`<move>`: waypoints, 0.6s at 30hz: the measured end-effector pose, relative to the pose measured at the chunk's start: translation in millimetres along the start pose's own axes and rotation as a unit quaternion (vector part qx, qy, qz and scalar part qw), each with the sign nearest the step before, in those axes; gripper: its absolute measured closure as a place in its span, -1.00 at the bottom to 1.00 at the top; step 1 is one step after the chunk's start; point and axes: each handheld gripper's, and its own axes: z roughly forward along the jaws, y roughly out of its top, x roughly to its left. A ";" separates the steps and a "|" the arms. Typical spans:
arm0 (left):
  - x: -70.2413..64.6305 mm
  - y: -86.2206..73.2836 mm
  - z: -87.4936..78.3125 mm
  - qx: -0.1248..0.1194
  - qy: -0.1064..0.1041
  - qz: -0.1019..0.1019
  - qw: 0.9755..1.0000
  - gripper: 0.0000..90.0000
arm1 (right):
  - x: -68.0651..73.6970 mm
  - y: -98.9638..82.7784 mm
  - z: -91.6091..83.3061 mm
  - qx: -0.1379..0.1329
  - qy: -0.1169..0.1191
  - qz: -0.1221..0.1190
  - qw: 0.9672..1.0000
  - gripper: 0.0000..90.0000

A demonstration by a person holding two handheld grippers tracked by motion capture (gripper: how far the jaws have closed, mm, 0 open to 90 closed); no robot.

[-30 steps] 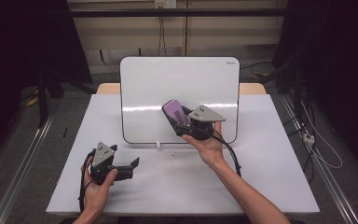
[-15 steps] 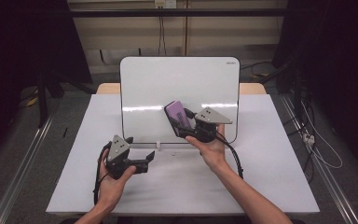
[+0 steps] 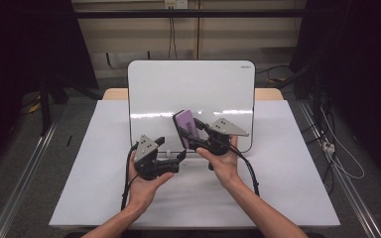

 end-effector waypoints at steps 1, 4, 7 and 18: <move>-0.1 -0.5 2.1 0.002 -0.003 -0.005 1.000 -0.63 | 0.0 -0.9 -0.8 0.001 0.000 0.000 1.000 -0.07; 0.5 -2.8 9.7 0.000 -0.004 -0.017 1.000 -0.45 | -1.0 -2.4 -2.4 0.000 -0.001 0.007 1.000 -0.07; 1.6 -5.3 14.5 -0.001 -0.010 -0.042 0.999 -0.29 | -1.5 -3.1 -2.3 0.000 -0.007 0.005 1.000 -0.07; 6.3 -7.6 17.2 -0.010 -0.045 -0.072 0.996 0.01 | -2.7 -6.7 -0.5 0.001 -0.019 0.008 1.000 -0.07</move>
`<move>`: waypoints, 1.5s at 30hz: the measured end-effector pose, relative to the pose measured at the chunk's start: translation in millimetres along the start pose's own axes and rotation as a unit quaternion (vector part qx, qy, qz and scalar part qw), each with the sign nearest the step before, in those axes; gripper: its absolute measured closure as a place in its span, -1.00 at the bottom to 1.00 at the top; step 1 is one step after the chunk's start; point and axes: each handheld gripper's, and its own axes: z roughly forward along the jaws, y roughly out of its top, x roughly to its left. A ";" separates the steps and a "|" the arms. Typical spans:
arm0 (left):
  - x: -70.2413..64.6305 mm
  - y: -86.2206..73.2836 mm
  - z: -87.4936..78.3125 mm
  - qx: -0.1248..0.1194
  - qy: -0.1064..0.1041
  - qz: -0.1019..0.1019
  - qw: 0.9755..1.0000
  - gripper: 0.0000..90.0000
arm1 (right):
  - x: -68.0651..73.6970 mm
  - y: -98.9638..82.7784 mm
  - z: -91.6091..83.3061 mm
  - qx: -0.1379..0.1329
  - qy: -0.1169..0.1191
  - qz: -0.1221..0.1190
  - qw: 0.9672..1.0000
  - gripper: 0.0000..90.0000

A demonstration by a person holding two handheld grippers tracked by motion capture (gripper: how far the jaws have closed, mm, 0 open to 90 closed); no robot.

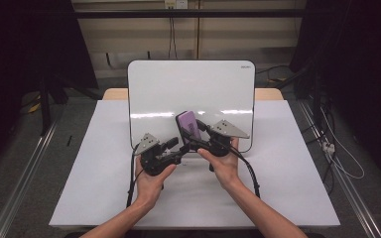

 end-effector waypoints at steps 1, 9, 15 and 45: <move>0.1 -0.3 0.1 0.001 -0.003 -0.002 1.000 0.03 | 0.1 -0.3 0.3 0.000 -0.001 -0.003 1.000 -0.07; -0.8 -3.1 1.7 -0.009 0.005 -0.009 1.000 0.21 | 6.2 -3.9 3.5 0.001 0.012 0.002 1.000 -0.07; -0.9 -4.9 -0.7 -0.017 0.011 -0.012 1.000 0.34 | 6.4 -5.3 3.8 -0.004 0.015 0.011 1.000 -0.07; 8.4 14.2 -19.6 0.066 0.070 0.100 0.990 0.45 | -17.7 -6.1 -40.4 0.057 -0.041 -0.054 0.996 -0.82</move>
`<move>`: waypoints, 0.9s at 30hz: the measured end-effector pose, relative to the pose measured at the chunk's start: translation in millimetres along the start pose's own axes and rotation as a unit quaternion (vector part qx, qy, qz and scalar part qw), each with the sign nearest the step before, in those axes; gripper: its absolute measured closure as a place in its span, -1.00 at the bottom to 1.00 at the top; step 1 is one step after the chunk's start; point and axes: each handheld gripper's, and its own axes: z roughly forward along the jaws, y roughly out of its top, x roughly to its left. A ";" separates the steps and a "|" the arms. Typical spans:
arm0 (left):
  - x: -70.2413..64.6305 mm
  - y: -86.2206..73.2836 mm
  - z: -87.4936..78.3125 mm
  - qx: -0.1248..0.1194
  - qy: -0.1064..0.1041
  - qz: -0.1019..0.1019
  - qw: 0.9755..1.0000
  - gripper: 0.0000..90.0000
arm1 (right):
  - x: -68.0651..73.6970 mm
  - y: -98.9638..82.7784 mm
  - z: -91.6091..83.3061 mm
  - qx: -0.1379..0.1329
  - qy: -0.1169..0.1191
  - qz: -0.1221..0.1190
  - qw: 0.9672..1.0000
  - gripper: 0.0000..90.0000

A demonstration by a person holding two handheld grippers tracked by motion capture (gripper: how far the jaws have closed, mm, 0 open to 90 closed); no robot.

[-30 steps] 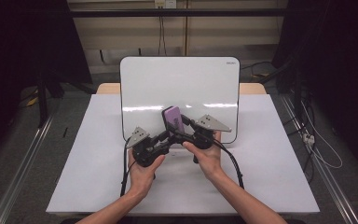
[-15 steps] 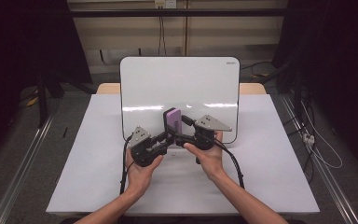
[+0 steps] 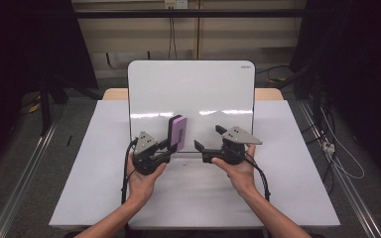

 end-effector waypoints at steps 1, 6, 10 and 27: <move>0.5 1.1 -1.9 -0.001 0.003 0.002 1.000 0.45 | -3.1 -2.7 -5.4 0.004 -0.007 -0.002 1.000 -0.83; 3.2 6.0 -11.1 0.008 0.018 0.027 0.999 0.45 | -16.2 -13.5 -30.2 0.012 -0.028 0.002 1.000 -0.86; 7.5 5.4 -16.2 0.015 0.043 0.041 0.998 0.45 | -31.5 -24.7 -52.6 0.030 -0.059 0.008 0.998 -0.86; 31.7 0.3 -33.0 0.079 0.136 0.096 0.983 0.45 | -58.1 -51.6 -111.8 0.054 -0.138 0.005 0.989 -0.87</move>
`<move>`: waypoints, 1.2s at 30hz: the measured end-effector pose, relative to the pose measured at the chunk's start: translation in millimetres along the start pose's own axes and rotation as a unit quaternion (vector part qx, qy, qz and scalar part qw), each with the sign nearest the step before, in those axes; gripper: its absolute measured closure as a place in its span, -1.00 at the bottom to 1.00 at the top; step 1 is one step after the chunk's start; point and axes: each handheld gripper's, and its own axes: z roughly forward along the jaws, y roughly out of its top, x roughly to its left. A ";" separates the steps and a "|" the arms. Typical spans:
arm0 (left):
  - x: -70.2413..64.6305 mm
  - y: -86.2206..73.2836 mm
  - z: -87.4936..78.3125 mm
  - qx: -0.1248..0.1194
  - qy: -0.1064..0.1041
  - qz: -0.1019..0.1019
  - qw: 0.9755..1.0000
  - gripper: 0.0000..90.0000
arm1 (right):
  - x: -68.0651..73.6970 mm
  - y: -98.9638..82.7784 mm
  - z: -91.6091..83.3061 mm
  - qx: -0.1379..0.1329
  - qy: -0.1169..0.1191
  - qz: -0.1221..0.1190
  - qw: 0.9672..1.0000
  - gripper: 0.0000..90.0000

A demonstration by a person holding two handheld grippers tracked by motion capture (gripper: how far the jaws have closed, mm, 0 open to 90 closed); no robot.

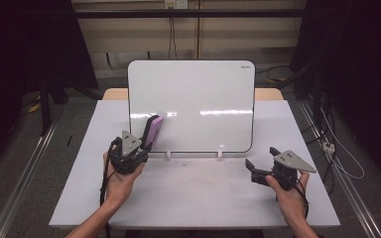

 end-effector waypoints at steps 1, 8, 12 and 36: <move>1.5 -0.2 1.2 0.009 0.008 0.003 1.000 0.45 | -0.7 -1.9 -1.2 0.002 0.000 -0.001 1.000 -0.87; -1.2 0.0 11.5 0.048 0.047 0.025 0.997 0.45 | -1.0 -7.7 2.0 0.013 0.006 0.002 1.000 -0.87; -11.6 3.8 15.1 0.066 0.067 0.056 0.994 0.44 | 1.0 -7.5 3.5 0.014 0.009 0.000 1.000 -0.87; 16.0 -23.1 -9.9 -0.037 -0.055 -0.075 0.995 -0.88 | -3.2 -9.1 0.5 0.010 0.009 0.005 1.000 -0.87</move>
